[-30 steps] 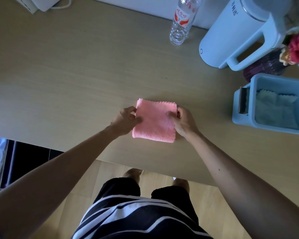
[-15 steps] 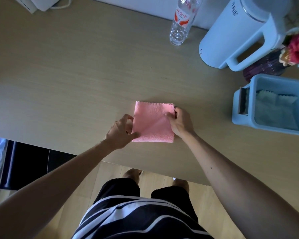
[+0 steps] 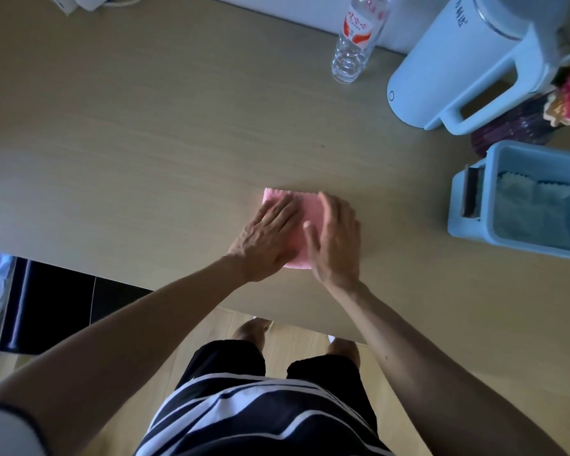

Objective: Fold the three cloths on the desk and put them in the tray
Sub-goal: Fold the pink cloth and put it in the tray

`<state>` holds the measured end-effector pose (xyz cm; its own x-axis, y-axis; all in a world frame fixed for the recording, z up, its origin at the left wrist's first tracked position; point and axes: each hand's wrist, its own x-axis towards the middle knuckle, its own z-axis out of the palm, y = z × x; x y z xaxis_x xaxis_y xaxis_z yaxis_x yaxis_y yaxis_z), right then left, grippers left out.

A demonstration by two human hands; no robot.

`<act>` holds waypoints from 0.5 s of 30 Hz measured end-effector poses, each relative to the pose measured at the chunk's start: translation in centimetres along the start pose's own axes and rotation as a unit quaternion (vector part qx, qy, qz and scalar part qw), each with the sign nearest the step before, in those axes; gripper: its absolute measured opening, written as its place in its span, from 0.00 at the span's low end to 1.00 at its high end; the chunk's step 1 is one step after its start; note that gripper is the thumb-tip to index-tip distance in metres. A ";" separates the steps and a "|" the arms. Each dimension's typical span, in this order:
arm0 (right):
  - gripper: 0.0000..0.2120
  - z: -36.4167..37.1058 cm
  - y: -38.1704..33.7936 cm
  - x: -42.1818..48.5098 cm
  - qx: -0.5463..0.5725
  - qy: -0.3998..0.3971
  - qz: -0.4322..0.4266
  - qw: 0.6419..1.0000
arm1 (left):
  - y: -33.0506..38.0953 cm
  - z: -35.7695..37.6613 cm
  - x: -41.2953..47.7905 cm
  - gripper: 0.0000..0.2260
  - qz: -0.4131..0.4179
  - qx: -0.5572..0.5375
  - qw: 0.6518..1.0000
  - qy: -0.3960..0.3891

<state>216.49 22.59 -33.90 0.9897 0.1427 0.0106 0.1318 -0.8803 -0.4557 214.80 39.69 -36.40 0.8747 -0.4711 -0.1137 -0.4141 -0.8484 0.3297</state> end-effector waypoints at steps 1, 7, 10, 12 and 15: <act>0.28 0.6 -0.2 -0.5 -0.008 -0.033 -0.026 0.999 | 0.0 0.4 -0.1 0.31 -0.001 0.000 1.000 -0.006; 0.36 2.7 2.6 -2.0 -0.095 -0.172 -0.036 0.980 | -0.6 2.1 -0.3 0.35 -0.023 -0.006 1.000 -0.007; 0.38 2.6 3.1 -1.7 -0.126 -0.183 -0.052 0.974 | -1.0 2.3 -0.6 0.37 -0.048 -0.003 0.999 -0.013; 0.39 2.6 2.9 -1.6 -0.143 -0.190 -0.048 0.970 | -1.1 1.8 -0.4 0.37 -0.048 0.008 0.999 -0.020; 0.38 2.5 2.5 -1.4 -0.141 -0.207 -0.039 0.967 | -1.2 0.4 1.1 0.35 -0.056 0.006 0.998 -0.026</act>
<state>215.29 21.27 -37.26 0.8770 0.3315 -0.3479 0.2736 -0.9396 -0.2057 216.12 40.13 -37.34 0.9019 -0.3841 -0.1975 -0.3170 -0.8993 0.3013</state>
